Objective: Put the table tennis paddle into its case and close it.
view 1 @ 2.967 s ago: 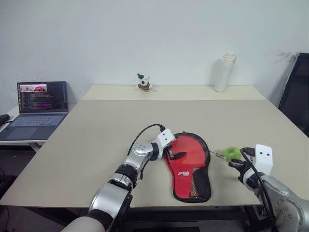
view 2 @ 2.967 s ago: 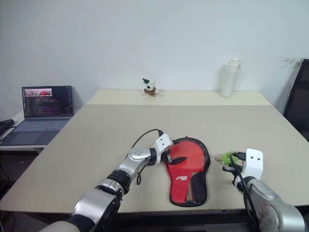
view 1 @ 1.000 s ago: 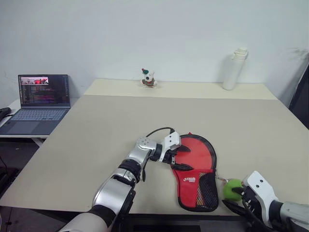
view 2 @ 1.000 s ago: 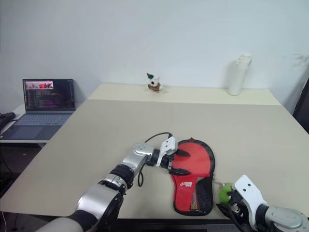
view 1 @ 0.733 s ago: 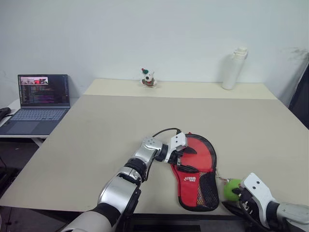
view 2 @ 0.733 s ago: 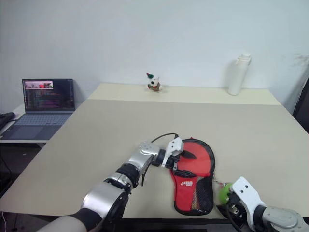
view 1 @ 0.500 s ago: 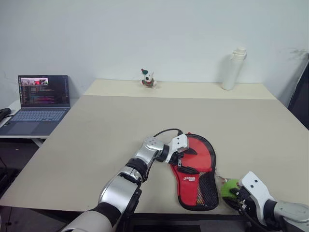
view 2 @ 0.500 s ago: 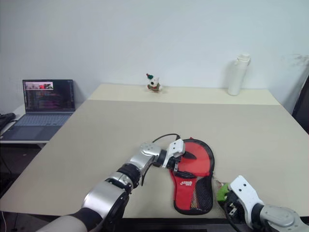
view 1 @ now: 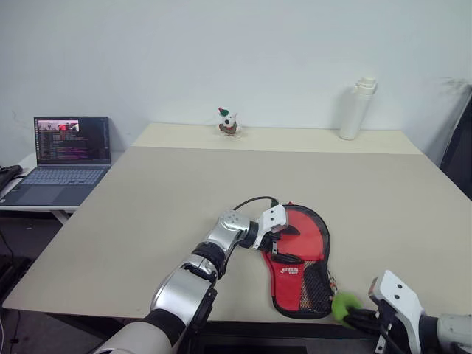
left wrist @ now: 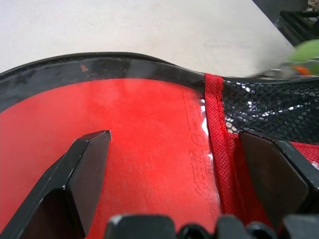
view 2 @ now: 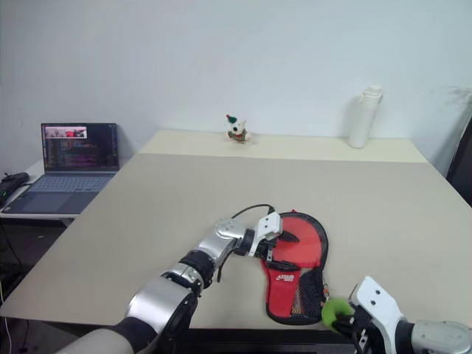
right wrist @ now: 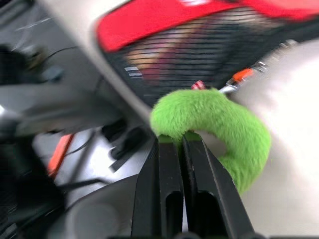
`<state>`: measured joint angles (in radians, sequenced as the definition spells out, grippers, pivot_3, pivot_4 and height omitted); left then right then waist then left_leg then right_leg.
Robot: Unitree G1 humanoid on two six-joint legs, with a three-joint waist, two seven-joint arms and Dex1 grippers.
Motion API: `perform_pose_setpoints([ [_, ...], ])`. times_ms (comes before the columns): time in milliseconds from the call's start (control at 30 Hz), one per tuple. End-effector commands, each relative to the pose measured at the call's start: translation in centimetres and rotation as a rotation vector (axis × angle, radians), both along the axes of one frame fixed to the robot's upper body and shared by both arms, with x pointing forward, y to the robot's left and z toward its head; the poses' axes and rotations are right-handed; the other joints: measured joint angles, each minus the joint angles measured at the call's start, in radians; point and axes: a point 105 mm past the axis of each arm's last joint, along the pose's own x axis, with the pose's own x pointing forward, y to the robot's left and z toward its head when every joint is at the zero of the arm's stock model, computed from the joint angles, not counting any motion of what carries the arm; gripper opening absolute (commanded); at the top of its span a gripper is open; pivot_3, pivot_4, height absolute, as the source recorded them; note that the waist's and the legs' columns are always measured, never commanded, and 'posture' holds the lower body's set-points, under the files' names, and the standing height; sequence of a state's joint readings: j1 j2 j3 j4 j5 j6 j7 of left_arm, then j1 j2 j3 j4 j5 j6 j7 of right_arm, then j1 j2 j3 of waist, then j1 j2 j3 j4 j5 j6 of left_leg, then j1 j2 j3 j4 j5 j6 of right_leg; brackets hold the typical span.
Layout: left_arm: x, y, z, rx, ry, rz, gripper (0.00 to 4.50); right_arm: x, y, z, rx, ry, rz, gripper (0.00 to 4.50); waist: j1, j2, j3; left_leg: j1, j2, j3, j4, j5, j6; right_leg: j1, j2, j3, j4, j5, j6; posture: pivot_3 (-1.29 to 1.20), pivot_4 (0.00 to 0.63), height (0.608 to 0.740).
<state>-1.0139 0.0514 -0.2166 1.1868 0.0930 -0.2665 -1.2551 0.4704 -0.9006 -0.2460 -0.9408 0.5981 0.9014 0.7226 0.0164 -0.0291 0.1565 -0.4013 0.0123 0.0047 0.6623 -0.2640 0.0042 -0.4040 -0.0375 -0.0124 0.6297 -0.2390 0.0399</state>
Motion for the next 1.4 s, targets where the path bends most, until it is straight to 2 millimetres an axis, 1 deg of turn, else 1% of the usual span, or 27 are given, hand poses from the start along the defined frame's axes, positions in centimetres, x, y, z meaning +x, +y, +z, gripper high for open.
perform_pose_setpoints([
  [33,-0.9,0.4,-2.3,0.088,0.051,-0.018,4.5,-2.7,2.5,0.3,0.064,0.06,0.152,0.04,0.003,0.0,0.0,0.0,0.0,0.0,0.0,0.0,0.0,0.0,0.0,0.0,0.0,0.0,0.0,0.0,0.15,0.74],
  [233,-0.8,0.6,-2.4,0.093,0.05,-0.013,4.5,-6.1,3.8,-0.1,0.127,0.163,0.297,0.04,0.006,0.0,-0.001,0.001,0.0,0.0,0.0,0.0,0.0,0.0,0.0,0.0,0.0,0.0,0.0,0.0,0.15,0.74],
  [300,-0.8,0.6,-2.4,0.094,0.049,-0.013,4.5,-6.8,4.1,0.0,0.15,0.178,0.331,0.04,0.006,0.0,-0.001,0.001,0.0,0.0,0.0,0.0,0.0,0.0,0.0,0.0,0.0,0.0,0.0,0.0,0.15,0.74],
  [400,-0.8,0.7,-2.4,0.097,0.047,-0.012,4.5,-7.0,4.3,0.2,0.159,0.164,0.341,0.04,0.006,-0.001,-0.002,0.001,0.0,0.0,0.001,0.0,0.0,0.001,0.0,0.0,0.0,0.0,0.0,0.0,0.15,0.74],
  [500,-0.8,0.7,-2.4,0.099,0.044,-0.011,4.5,-6.4,4.0,0.1,0.122,0.128,0.318,0.04,0.006,-0.001,-0.002,0.001,0.0,0.0,0.001,0.0,0.0,0.001,0.001,0.0,0.001,0.0,0.0,0.0,0.15,0.74],
  [600,-0.8,0.7,-2.4,0.099,0.042,-0.011,4.5,-5.6,3.8,0.6,0.137,0.119,0.269,0.04,0.006,-0.002,-0.002,0.001,0.0,0.0,0.001,0.0,0.0,0.001,0.001,0.0,0.001,0.0,0.0,0.0,0.15,0.74],
  [700,-0.7,0.7,-2.4,0.1,0.04,-0.01,4.5,-4.7,3.6,1.1,0.139,0.092,0.243,0.63,0.006,-0.002,-0.002,0.001,0.0,0.0,0.002,0.0,0.0,0.001,0.001,0.0,0.001,0.0,0.0,0.0,0.15,0.74],
  [733,-0.7,0.7,-2.4,0.1,0.039,-0.01,4.5,-4.4,3.6,1.2,0.14,0.085,0.237,0.9,0.006,-0.002,-0.002,0.001,0.0,0.0,0.002,0.0,0.0,0.001,0.001,0.0,0.001,0.0,0.0,0.0,0.15,0.74],
  [800,-0.8,0.7,-2.5,0.1,0.038,-0.012,4.5,-3.8,3.5,1.4,0.14,0.059,0.214,1.61,0.006,-0.002,-0.002,0.001,0.0,0.0,0.002,0.0,0.0,0.001,0.001,0.0,0.002,0.0,0.0,0.0,0.15,0.74],
  [867,-0.8,0.7,-2.5,0.099,0.039,-0.013,4.5,-3.4,3.5,1.7,0.138,0.044,0.203,2.22,0.007,-0.002,-0.003,0.001,0.0,0.0,0.002,0.0,0.0,0.001,0.001,0.0,0.002,0.001,-0.001,0.0,0.15,0.74],
  [900,-0.8,0.7,-2.5,0.099,0.039,-0.014,4.5,-3.2,3.4,1.8,0.14,0.039,0.195,2.22,0.007,-0.002,-0.003,0.002,0.0,0.0,0.002,0.0,0.0,0.001,0.001,0.0,0.002,0.001,-0.001,0.0,0.15,0.74],
  [1000,-0.9,0.6,-2.5,0.095,0.04,-0.015,4.5,-1.6,2.7,2.2,0.114,-0.037,0.133,2.22,0.006,-0.003,-0.003,0.002,0.0,0.0,0.002,0.0,0.0,0.002,0.0,0.001,0.002,0.001,-0.001,0.0,0.15,0.74],
  [1067,-0.9,0.5,-2.4,0.088,0.041,-0.015,4.5,-0.8,2.2,2.4,0.1,-0.061,0.111,2.22,0.006,-0.002,-0.003,0.002,0.0,0.0,0.003,0.0,0.0,0.001,0.0,0.001,0.003,0.001,-0.001,0.0,0.15,0.74],
  [1133,-0.9,0.3,-2.2,0.077,0.039,-0.018,4.5,0.5,1.4,2.9,0.092,-0.1,0.077,2.22,0.006,-0.003,-0.003,0.002,0.0,0.001,0.003,0.0,0.0,0.001,0.0,0.001,0.003,0.001,-0.001,0.0,0.15,0.74],
  [1167,-0.9,0.2,-1.9,0.068,0.036,-0.022,4.5,1.5,0.9,3.3,0.083,-0.136,0.055,2.22,0.006,-0.003,-0.003,0.002,0.0,0.001,0.003,0.0,0.0,0.001,0.0,0.001,0.003,0.001,-0.001,0.0,0.15,0.74],
  [1233,-0.7,0.1,-1.0,0.033,0.012,-0.036,4.5,4.5,-0.5,4.6,0.072,-0.254,-0.003,2.22,0.004,-0.003,-0.003,0.002,0.0,0.001,0.003,0.0,0.0,0.001,0.0,0.001,0.003,0.001,-0.001,0.0,0.15,0.74],
  [1300,-0.5,0.4,0.0,0.002,-0.015,-0.045,4.5,6.9,-1.3,5.9,0.083,-0.38,-0.039,2.22,0.003,-0.003,-0.003,0.002,0.0,0.002,0.004,0.0,0.0,0.001,0.0,0.003,0.005,0.001,-0.001,0.0,0.15,0.74],
  [1333,-0.3,0.7,0.6,-0.016,-0.031,-0.047,4.5,7.8,-1.6,6.2,0.076,-0.431,-0.038,2.22,0.004,-0.003,-0.003,0.002,0.0,0.002,0.004,0.0,0.0,0.001,0.0,0.003,0.006,0.001,-0.002,0.0,0.15,0.74],
  [1400,0.0,1.3,2.0,-0.062,-0.056,-0.039,4.5,9.3,-1.9,6.1,0.071,-0.464,-0.02,2.22,0.004,-0.002,-0.002,0.002,0.0,0.002,0.004,0.0,0.0,-0.001,0.001,0.002,0.006,0.001,-0.002,0.0,0.15,0.74],
])
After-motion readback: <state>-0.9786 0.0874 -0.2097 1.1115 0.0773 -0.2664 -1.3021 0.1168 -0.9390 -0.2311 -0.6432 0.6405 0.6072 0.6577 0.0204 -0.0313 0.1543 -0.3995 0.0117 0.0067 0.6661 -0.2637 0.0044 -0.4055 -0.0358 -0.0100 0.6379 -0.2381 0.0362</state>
